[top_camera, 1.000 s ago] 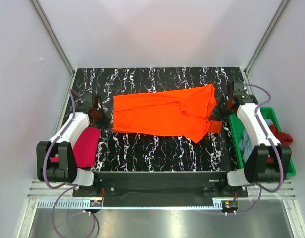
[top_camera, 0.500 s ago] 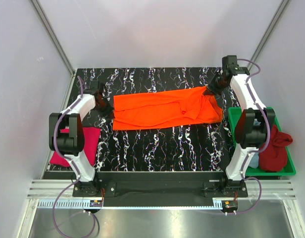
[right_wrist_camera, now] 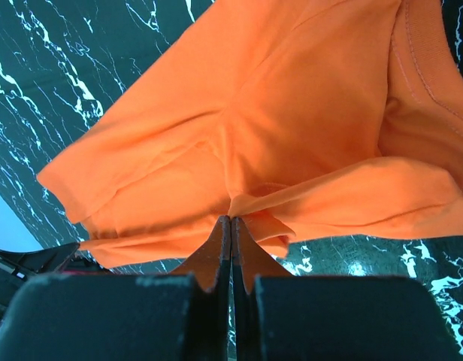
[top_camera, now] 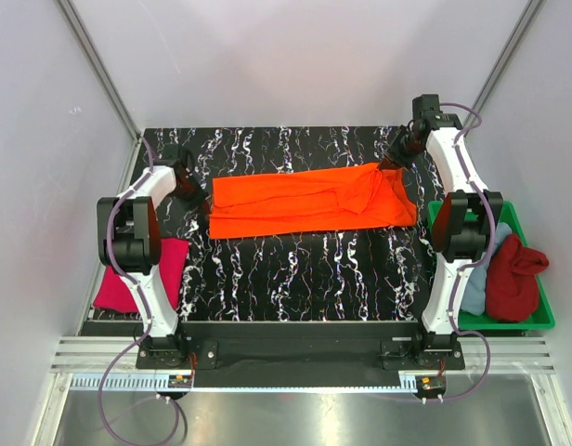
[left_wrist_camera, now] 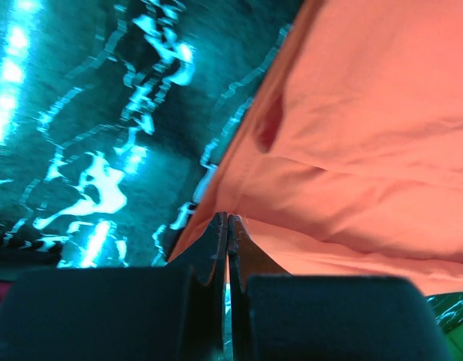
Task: Fold and stack the t-shirts
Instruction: Fold the tshirt
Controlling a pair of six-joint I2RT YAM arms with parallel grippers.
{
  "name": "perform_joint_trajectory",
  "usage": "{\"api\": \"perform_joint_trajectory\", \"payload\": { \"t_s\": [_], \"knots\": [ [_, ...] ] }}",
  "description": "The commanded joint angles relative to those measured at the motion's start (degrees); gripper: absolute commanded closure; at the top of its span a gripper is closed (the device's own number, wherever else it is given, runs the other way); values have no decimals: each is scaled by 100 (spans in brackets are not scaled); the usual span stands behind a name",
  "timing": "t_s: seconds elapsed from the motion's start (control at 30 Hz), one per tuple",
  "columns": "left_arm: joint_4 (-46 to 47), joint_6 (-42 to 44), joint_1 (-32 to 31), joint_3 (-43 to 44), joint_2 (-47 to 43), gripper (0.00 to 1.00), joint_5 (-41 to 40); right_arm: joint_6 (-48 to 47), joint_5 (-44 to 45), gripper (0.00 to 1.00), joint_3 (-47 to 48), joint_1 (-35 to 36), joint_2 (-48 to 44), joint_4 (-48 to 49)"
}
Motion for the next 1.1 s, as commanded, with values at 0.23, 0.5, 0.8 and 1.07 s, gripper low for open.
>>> {"api": "perform_joint_trajectory", "payload": {
  "t_s": [0.23, 0.5, 0.8, 1.07],
  "knots": [
    [10, 33, 197, 184, 90, 100, 219, 80, -83, 100, 158, -258, -175, -123],
    [10, 24, 197, 281, -32, 100, 228, 89, 48, 100, 106, -302, -263, -184],
    [10, -38, 197, 615, 240, 100, 342, 62, -57, 100, 572, -381, 133, -369],
    [10, -38, 285, 396, 21, 100, 254, 106, -277, 100, 326, -434, -78, -422]
  ]
}}
